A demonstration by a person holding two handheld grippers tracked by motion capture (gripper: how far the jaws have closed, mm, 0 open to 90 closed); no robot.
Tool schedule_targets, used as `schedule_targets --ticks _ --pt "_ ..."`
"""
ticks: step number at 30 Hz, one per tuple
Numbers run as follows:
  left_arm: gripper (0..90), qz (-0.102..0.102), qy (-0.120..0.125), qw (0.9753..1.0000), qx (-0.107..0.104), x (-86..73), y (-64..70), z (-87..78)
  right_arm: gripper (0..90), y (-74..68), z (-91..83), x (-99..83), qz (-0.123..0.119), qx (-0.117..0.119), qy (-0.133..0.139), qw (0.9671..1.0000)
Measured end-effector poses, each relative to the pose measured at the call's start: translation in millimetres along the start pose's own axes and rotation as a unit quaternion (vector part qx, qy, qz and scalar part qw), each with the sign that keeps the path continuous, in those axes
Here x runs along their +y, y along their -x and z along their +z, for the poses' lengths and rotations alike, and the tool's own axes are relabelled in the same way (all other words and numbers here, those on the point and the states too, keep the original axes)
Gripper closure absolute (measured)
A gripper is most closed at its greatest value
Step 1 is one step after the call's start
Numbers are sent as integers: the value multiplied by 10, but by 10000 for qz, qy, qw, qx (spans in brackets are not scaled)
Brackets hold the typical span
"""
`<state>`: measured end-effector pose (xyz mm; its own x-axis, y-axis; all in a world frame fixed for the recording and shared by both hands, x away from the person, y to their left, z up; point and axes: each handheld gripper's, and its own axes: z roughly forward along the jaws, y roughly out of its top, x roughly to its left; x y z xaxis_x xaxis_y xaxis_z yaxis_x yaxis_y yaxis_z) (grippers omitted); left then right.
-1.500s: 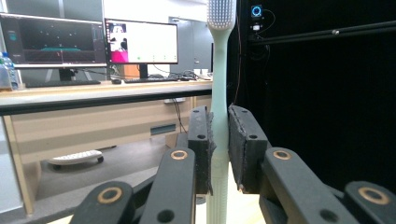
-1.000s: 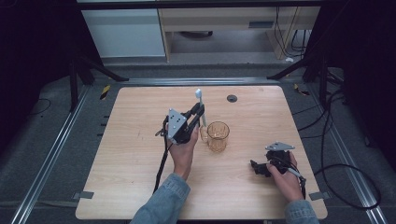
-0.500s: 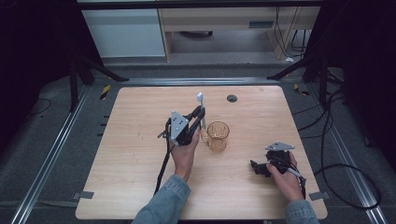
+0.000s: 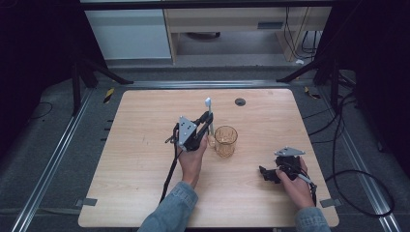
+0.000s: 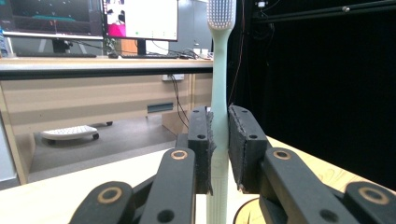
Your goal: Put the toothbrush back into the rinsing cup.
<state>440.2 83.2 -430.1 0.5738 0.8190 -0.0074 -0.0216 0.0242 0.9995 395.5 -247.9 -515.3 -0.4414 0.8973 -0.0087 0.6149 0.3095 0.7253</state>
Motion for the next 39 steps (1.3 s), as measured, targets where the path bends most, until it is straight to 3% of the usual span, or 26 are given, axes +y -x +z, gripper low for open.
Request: schedule_targets --ticks 22,39 --pt "788 -73 -203 9997 60 -215 -13 35 6 0 1 0 -30 25 7 10000" --pt "787 38 -508 9987 -30 -316 10 33 5 -6 -1 1 -21 44 -10 10000"
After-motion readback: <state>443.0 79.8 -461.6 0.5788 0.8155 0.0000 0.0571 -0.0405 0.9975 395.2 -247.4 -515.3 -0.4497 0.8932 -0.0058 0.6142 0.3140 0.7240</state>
